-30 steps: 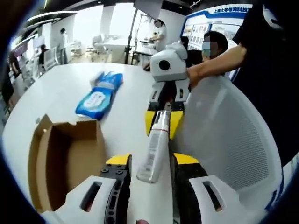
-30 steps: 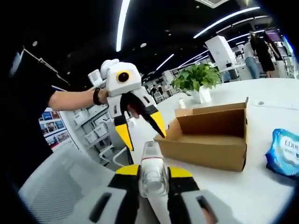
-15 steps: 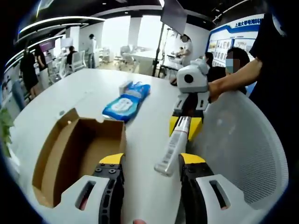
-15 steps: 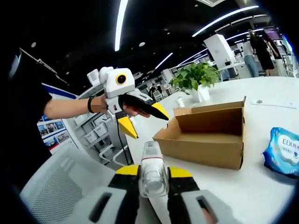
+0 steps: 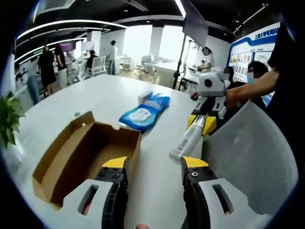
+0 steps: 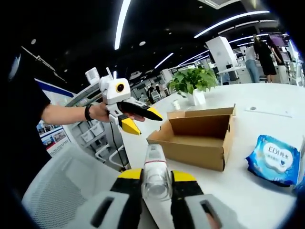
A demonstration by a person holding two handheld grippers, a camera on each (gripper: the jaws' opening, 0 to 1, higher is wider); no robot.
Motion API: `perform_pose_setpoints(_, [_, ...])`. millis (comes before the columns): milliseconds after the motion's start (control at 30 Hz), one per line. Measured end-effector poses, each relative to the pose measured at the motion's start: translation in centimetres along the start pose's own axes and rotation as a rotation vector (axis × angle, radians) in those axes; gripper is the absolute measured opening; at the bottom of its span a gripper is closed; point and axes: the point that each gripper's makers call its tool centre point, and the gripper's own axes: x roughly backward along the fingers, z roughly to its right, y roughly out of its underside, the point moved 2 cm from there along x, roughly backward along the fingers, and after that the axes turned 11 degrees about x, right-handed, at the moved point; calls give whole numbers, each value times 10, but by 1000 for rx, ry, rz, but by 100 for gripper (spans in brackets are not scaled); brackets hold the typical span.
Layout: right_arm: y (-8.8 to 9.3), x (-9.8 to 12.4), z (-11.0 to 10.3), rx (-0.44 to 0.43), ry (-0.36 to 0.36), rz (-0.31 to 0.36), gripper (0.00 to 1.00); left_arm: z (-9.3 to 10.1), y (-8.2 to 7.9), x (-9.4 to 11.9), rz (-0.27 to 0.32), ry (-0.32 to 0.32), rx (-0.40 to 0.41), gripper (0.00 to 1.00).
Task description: Operate the shoe box by opening the lid, removing the specified soft item, and placing it in the target area until the item is outside and the box remains undamaged.
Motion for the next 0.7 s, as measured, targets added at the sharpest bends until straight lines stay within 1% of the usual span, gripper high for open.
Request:
perform_pose_setpoints(200, [1, 19, 13, 7, 24, -10, 17, -1, 0, -4, 21, -25, 28, 44])
perform_pose_setpoints(500, [3, 37, 28, 6, 43, -17, 17, -4, -2, -7, 63, -80, 76, 45])
perform_pose_setpoints(700, [2, 46, 39, 10, 54, -23, 17, -11, -2, -6, 82, -124, 97, 47])
